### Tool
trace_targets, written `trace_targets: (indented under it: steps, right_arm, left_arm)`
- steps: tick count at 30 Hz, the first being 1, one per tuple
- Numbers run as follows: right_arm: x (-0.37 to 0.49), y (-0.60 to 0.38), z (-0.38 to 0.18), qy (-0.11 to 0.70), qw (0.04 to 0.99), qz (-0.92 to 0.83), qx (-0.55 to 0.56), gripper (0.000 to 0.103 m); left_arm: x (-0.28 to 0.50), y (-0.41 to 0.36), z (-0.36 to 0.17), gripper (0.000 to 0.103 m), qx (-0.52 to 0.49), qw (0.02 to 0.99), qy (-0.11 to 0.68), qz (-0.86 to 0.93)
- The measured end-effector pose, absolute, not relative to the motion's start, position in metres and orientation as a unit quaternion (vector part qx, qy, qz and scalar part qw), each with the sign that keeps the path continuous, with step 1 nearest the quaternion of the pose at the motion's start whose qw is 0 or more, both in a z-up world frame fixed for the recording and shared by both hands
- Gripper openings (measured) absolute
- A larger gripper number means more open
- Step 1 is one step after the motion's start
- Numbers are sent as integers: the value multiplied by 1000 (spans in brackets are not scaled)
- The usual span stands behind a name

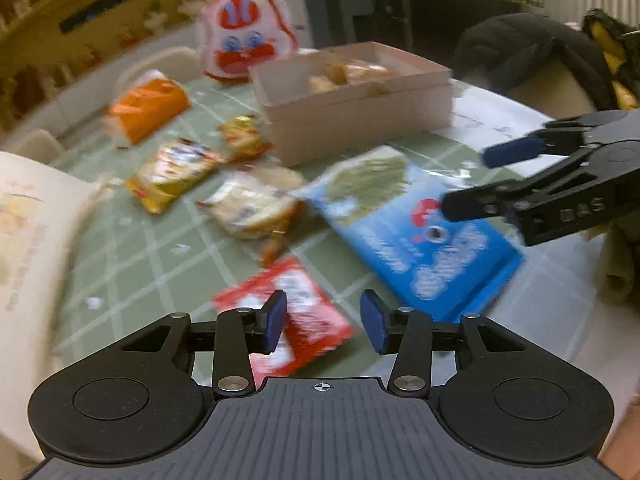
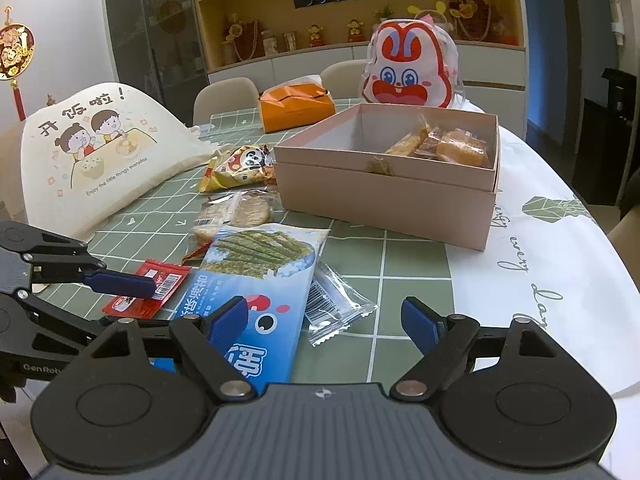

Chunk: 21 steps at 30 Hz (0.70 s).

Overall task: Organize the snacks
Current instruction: 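Lift the red sausage pack with the left gripper while the right approaches the blue seaweed bag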

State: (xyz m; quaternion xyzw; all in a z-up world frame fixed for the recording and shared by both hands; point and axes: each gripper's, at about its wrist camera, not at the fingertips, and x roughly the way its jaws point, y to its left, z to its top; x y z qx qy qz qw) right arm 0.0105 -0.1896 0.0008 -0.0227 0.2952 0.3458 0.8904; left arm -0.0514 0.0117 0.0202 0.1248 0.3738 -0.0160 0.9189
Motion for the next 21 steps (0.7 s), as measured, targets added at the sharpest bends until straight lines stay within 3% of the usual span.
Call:
trace_targets:
  steps: [8,12,14,18,21]
  right_arm:
    - [10,-189,0,295,890,348,-22,84]
    - [10,-189,0,296,889,349,-22,84]
    - [10,-189,0,298,888,349,-24,84]
    - [10,-189,0,300,888,348,-24,84]
    - [11,-189,0,302,887,348,-25,84]
  left_arm:
    - [-48,38,19,51,120,914,384,39]
    - [-46,54,20,51,70,919,388,30]
    - [-44,54,20,55,62,919,389,24]
    - [-42,54,17,80,46,918,393,-8]
    - [-41,56,17,82,35,919,392,-15]
